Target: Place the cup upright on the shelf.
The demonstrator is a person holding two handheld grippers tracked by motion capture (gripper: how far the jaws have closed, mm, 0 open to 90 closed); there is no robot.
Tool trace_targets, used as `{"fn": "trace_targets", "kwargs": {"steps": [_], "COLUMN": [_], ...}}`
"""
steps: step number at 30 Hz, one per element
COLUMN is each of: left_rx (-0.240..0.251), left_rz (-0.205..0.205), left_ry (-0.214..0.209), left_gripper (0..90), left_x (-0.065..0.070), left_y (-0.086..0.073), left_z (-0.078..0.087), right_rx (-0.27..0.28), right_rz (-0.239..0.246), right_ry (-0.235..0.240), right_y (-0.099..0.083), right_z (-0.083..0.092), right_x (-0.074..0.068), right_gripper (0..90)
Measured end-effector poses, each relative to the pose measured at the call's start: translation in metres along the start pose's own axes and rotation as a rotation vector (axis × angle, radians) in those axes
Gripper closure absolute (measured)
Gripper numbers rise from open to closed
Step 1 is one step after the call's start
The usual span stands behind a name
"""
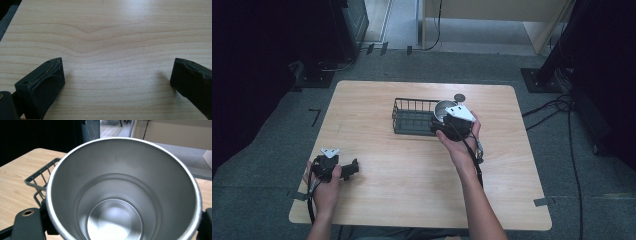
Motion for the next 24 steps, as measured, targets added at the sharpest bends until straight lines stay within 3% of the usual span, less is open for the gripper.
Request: {"fn": "trace_targets", "kwargs": {"steps": [15, 24], "left_rx": [-0.001, -0.002], "left_rz": [-0.001, -0.002], "left_ry": [0.0, 0.001], "left_gripper": [0.0, 0.0], "left_x": [0.0, 0.0], "left_y": [0.0, 0.0], "left_z": [0.0, 0.0], "right_rx": [0.016, -0.003], "right_rz": [0.0, 0.004], "right_ry": [-0.021, -0.034], "right_y": [0.019, 0.028], "right_z": [-0.015, -0.035], "right_x": [0.005, 0.007], "right_gripper": [17.9, 17.9]}}
Point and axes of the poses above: each handheld gripper's, and its own axes: z roughly backward along the jaws, y roughly out of its top, x roughly to its right, the point moved 4 cm from there along -z, roughly forward along the jaws, and after that the axes turned 10 degrees about -x, right-handed, at the moved point
